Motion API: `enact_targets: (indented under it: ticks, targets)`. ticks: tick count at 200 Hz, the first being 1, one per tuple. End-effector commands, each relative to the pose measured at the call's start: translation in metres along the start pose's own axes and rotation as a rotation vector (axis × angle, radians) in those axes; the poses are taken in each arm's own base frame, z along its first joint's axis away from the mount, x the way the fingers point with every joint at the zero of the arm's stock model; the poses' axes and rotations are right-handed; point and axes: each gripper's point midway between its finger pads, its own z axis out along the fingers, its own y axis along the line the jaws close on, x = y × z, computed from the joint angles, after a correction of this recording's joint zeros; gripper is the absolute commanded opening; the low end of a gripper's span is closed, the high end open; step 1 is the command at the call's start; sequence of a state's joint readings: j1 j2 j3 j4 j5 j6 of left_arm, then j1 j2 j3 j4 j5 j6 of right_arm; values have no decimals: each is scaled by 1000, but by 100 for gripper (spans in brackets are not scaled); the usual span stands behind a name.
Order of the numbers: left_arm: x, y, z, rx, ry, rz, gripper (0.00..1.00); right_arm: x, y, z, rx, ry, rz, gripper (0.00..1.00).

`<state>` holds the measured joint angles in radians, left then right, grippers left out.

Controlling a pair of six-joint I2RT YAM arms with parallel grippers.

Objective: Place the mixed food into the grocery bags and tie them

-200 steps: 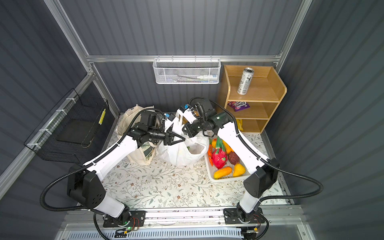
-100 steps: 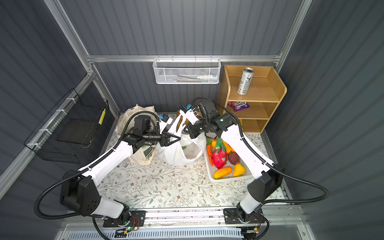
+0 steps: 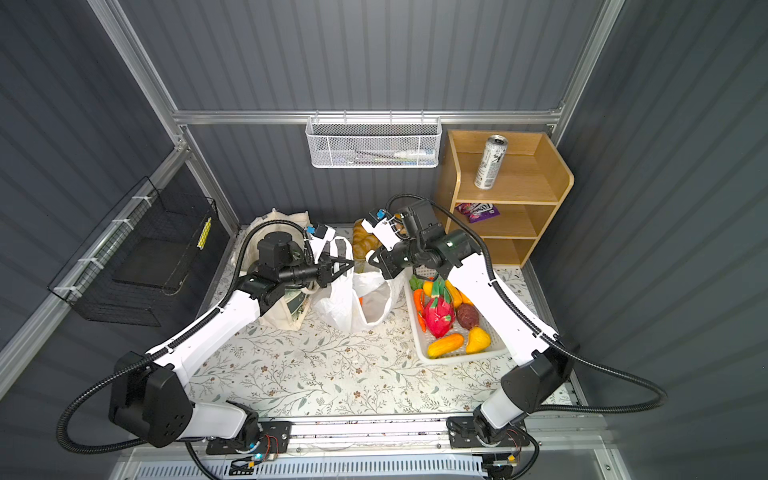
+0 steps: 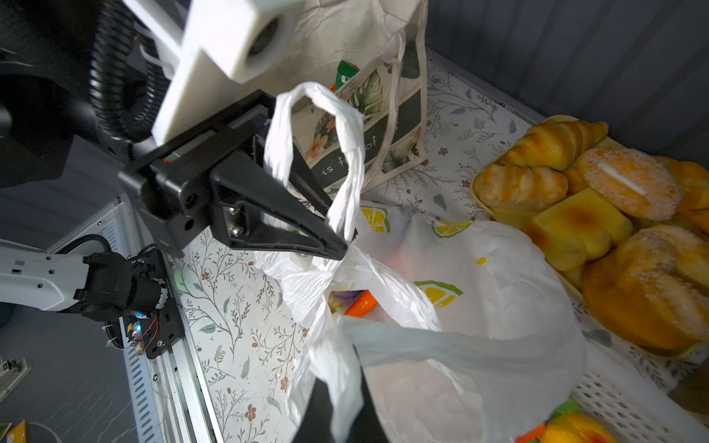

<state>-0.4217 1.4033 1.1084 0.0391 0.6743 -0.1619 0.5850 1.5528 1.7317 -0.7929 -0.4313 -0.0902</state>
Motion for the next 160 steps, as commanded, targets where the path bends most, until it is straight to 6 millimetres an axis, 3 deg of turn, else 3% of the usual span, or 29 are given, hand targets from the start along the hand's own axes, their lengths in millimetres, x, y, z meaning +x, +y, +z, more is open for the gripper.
enact_targets:
  ticks: [1, 9, 69, 85, 104, 114, 142, 160]
  targets:
    - [-8, 2, -3, -5, -34, 2, 5, -3, 10, -14, -25, -32, 3, 0]
    - [-10, 0, -4, -3, -42, 6, 0, -5, 13, -19, -29, -42, 2, 0]
    - [-29, -18, 3, 132, -70, -14, 0, -19, 49, -57, -75, -118, -12, 0]
    - [-34, -25, 4, 189, -80, -20, 0, -13, 52, -54, -85, -107, -5, 1]
    - [-33, -31, 7, 245, -71, -25, 0, 7, 38, -39, -39, -48, 21, 3]
    - [-29, -32, 9, 269, -55, -35, 0, 17, 30, -34, -17, -19, 35, 10]
    - [-18, -36, 14, 346, -7, -56, 0, 27, 12, -40, 26, -6, 81, 47]
    - [-13, -37, 16, 368, 32, -63, 0, 20, 8, -55, 37, -45, 78, 55]
